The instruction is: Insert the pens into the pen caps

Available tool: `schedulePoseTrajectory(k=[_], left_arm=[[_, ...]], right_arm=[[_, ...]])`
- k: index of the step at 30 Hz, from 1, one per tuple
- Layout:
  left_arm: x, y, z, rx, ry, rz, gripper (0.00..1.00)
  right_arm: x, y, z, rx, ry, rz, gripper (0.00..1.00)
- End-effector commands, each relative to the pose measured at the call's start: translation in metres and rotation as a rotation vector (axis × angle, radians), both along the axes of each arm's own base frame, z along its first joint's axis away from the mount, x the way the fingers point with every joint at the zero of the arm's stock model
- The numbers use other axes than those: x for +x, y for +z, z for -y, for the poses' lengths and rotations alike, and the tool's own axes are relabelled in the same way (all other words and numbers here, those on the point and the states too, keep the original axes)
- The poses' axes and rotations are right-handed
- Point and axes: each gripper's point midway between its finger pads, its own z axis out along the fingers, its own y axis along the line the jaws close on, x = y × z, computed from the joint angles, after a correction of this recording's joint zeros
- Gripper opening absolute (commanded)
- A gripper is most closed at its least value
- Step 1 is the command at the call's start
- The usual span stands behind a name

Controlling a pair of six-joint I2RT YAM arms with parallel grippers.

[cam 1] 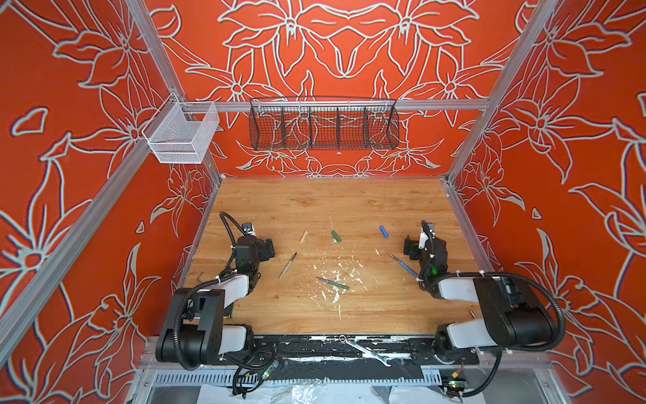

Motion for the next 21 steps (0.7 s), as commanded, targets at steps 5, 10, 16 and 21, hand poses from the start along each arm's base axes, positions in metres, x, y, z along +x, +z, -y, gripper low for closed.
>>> schedulePoseTrajectory(k=[5, 10, 16, 21], left_arm=[[0.0072, 0.0082, 0.0018, 0.006, -0.013, 0.025, 0.97], [0.0074, 0.0088, 0.0018, 0.007, -0.013, 0.027, 0.97], [0.0073, 0.0088, 0.002, 0.006, -0.014, 0.027, 0.97], [0.0075, 0.0086, 0.002, 0.006, -0.014, 0.026, 0.97]], right_arm=[[0.0066, 0.0072, -0.0001, 0.004, 0.009, 0.009, 0.97], [0.0066, 0.0073, 0.0004, 0.006, 0.01, 0.009, 0.97], [0.0067, 0.0074, 0.0002, 0.007, 0.011, 0.009, 0.97], [0.0066, 0.0072, 0.0006, 0.007, 0.01, 0.008, 0.97]])
